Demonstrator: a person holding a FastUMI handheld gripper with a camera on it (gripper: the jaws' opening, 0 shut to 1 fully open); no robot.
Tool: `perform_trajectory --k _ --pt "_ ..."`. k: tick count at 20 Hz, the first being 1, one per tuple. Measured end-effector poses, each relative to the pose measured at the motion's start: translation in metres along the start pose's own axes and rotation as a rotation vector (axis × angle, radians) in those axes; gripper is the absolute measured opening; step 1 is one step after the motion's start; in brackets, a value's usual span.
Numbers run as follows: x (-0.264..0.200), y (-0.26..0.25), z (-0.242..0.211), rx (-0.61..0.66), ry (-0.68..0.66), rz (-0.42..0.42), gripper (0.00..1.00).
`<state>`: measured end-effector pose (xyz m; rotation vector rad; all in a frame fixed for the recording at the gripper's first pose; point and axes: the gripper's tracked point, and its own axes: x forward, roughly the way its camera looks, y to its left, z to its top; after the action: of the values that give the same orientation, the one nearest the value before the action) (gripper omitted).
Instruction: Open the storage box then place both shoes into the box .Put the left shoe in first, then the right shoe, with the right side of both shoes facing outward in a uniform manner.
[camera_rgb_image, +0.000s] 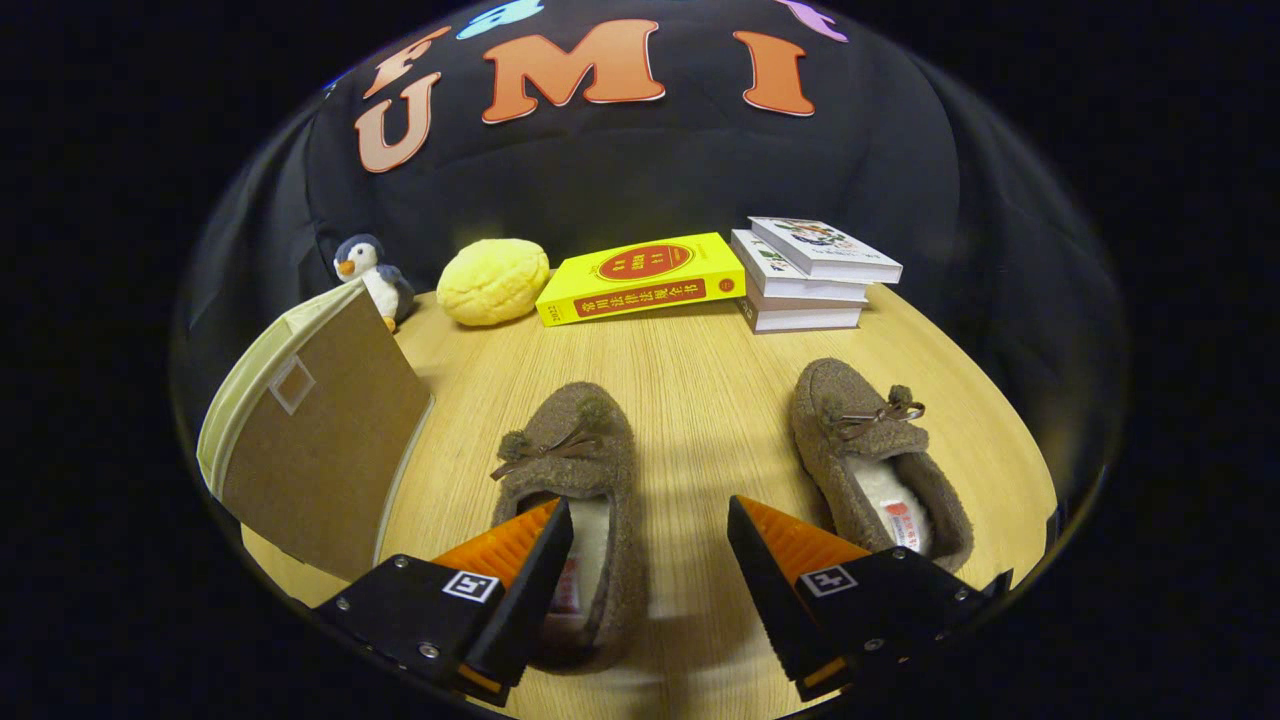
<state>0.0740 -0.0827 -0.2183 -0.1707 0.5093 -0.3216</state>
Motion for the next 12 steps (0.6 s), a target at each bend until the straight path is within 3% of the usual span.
perform_trajectory --k 2,8,11,12 --pt "0.011 -0.001 -0.002 -0.009 0.012 0.000 0.90" --pt "0.030 0.010 -0.001 -0.007 0.028 0.040 0.63" --pt "0.038 0.016 -0.010 0.026 0.071 0.047 0.26" --pt "0.040 0.015 -0.007 0.041 0.069 0.037 0.17"
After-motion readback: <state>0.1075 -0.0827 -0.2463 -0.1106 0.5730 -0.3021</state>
